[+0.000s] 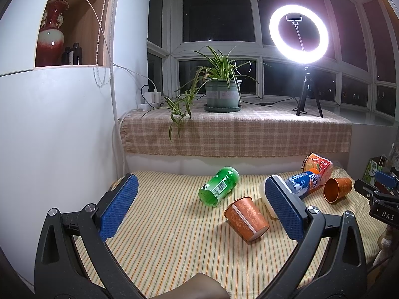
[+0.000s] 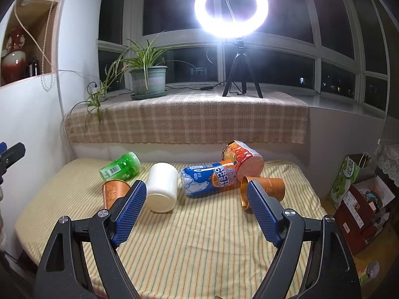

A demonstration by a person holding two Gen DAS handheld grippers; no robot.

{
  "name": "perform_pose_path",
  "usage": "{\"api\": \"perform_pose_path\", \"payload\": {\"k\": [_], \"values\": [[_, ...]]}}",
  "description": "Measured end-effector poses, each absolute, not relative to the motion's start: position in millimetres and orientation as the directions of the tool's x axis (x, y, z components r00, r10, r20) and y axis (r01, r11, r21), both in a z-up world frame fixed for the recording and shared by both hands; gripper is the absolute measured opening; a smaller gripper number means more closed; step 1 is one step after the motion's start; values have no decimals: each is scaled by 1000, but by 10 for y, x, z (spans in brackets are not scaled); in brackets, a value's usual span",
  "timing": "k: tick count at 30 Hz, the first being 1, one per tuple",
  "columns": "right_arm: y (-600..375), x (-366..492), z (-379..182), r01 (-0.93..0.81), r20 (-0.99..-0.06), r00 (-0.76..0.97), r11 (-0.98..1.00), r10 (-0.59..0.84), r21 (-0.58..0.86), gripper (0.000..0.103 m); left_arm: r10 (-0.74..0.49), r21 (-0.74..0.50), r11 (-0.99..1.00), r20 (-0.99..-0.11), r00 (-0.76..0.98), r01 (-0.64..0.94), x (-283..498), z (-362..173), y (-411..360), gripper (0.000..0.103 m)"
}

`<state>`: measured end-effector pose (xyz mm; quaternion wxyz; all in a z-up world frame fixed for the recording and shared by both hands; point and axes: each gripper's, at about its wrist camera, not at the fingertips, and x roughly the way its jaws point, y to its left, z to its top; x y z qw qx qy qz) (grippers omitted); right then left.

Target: Flip cup upright

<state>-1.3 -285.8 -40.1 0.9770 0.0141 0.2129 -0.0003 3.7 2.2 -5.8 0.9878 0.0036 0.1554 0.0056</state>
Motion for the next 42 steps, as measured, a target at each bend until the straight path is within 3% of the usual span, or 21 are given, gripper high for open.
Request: {"api": "perform_pose_path", "payload": {"k": [22,30,42], "values": [[-2896,32,-446,6,-438,899,999,12,40,83,10,6,1000,-338,941,-8,103,-242,-37,103],[-2972,25,-526,25,-454,891,998,0,50,83,-43,-29,999,-441,896,33,357,-359,-40,103],[-3087,26,-624,56,-476,879,996,-15,71,83,-210,-233,969,-605,768,82,1069,-607,65,103]]}}
